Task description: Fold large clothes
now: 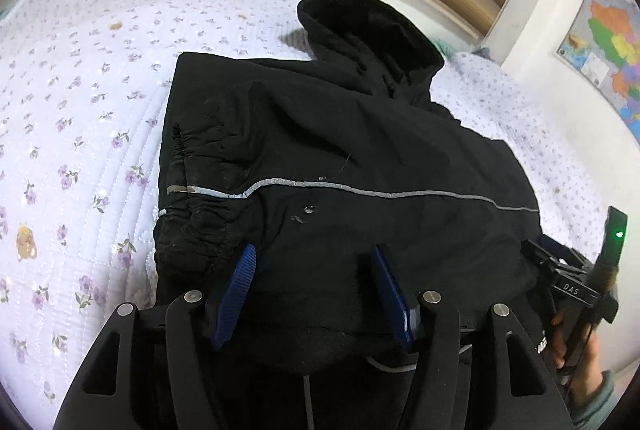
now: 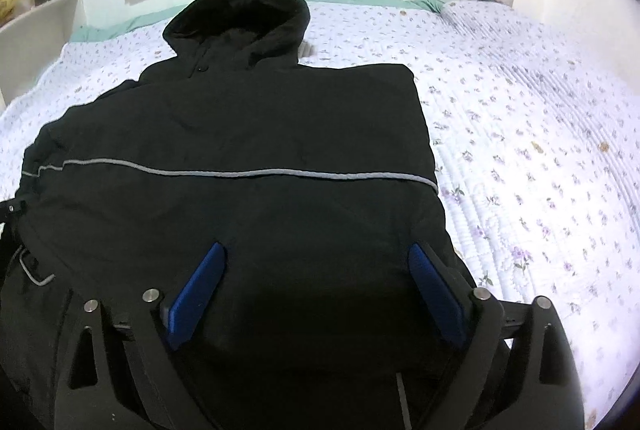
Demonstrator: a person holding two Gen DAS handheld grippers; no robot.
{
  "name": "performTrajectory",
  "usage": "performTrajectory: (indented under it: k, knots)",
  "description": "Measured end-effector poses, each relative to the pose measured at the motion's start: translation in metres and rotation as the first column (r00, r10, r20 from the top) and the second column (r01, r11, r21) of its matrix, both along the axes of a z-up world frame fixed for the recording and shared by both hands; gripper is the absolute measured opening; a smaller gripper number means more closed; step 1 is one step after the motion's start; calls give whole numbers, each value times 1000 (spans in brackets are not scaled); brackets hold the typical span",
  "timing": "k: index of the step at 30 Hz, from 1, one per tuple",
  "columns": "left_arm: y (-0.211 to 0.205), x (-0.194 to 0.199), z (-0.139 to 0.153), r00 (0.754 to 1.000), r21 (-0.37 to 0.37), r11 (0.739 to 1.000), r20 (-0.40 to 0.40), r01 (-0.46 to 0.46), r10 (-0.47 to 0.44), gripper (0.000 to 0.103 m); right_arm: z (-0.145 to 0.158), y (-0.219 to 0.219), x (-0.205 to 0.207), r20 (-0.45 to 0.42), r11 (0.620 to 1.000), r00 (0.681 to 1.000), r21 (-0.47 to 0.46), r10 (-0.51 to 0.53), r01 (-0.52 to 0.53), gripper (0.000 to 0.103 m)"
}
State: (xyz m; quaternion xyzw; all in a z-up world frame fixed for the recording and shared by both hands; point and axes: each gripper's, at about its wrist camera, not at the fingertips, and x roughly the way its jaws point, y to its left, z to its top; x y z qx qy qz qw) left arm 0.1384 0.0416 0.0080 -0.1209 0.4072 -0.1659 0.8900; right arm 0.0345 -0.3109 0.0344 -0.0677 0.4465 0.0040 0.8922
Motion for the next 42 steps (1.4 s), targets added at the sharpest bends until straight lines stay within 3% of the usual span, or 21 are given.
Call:
performTrajectory:
  k: [11,15,17,20,23,25,26,28,29,30,32,35,37,42]
  knots:
    - [24,-19,0,999,-118,993,54,6,0,62,-2,3,-7,55,998,997,-30,-47,49,103]
    - [16,-12,-2,1000,-81,997,26,2,0,62,-6,1,1,34,997,997,-30,-67,68,103]
    - [8,-5,-2,1000,-24,1000,-2,6,-6,62,-8,2,7,9,997,997,-34,-74,75,103]
    - [-9,3,0,999,80,997,-38,12,-9,62,-13,-1,18,-44,995,994,-22,-96,95,103]
    - [-14,12,6,993,111,994,-117,14,-1,62,-13,-3,26,-102,994,989,-16,-106,104,103]
    - [-8,19,19,982,58,998,-190,15,-4,62,-10,-1,33,-177,993,977,-39,-119,113,103]
    - [-1,22,32,974,-14,1000,-224,12,-15,62,-6,-1,38,-231,992,965,-47,-123,115,103]
    - [12,25,61,973,-122,993,-226,7,-35,62,6,-1,54,-379,990,915,-56,-139,127,103]
    - [17,31,84,980,-130,992,-198,8,-33,62,17,-3,61,-414,987,896,-64,-158,145,102]
    - [19,38,101,985,-106,994,-168,9,-27,62,27,-4,65,-413,985,895,-63,-171,159,102]
    - [19,70,143,995,-17,1000,-97,14,-15,62,64,-7,83,-330,980,924,-7,-190,199,103]
    - [12,127,171,999,51,999,-45,-2,4,62,94,-4,138,-253,975,948,65,-192,214,103]
    - [1,168,173,998,76,997,-45,-27,31,62,100,3,178,-231,977,959,96,-163,189,103]
    - [-26,282,127,986,93,995,-159,-35,49,62,87,22,280,-197,980,976,156,-88,120,103]
